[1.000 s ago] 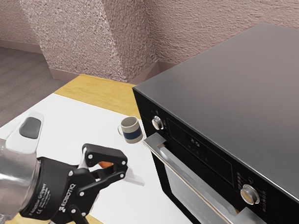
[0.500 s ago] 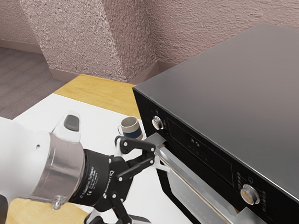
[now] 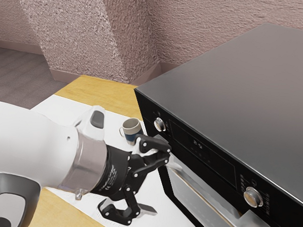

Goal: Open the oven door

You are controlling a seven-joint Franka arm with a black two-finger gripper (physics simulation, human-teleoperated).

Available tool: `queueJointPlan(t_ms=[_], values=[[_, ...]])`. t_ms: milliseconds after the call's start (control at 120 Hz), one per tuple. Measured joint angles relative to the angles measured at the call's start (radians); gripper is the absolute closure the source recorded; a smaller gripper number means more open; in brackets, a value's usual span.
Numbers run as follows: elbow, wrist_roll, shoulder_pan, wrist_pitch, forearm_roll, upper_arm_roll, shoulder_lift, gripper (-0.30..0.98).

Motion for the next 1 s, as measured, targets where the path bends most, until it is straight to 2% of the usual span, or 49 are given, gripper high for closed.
queueJointPlan(t_ms=[117, 283, 375, 458, 583, 742, 800, 825, 850, 933, 1000], values=[[0.002, 0.05, 0.007, 0.001, -0.005, -0.001, 0.018, 0.0], [-0.027, 0.107, 0.04, 0.001, -0.046, -0.008, 0.015, 0.0], [-0.084, 0.137, 0.145, 0.001, -0.106, -0.106, -0.062, 0.0], [-0.155, 0.167, 0.214, -0.003, -0.172, -0.175, -0.171, 0.0], [-0.295, 0.203, 0.251, -0.024, -0.254, -0.232, -0.411, 0.0], [-0.381, 0.241, 0.398, -0.119, -0.398, -0.427, -0.77, 0.0], [-0.376, 0.254, 0.432, -0.163, -0.428, -0.485, -0.826, 0.0], [-0.346, 0.261, 0.439, -0.187, -0.422, -0.469, -0.797, 0.0], [-0.276, 0.269, 0.447, -0.221, -0.384, -0.412, -0.734, 0.0], [0.169, 0.293, 0.468, -0.43, -0.185, -0.221, -0.401, 0.0], [0.448, 0.304, 0.483, -0.615, -0.09, -0.078, -0.203, 0.0]])
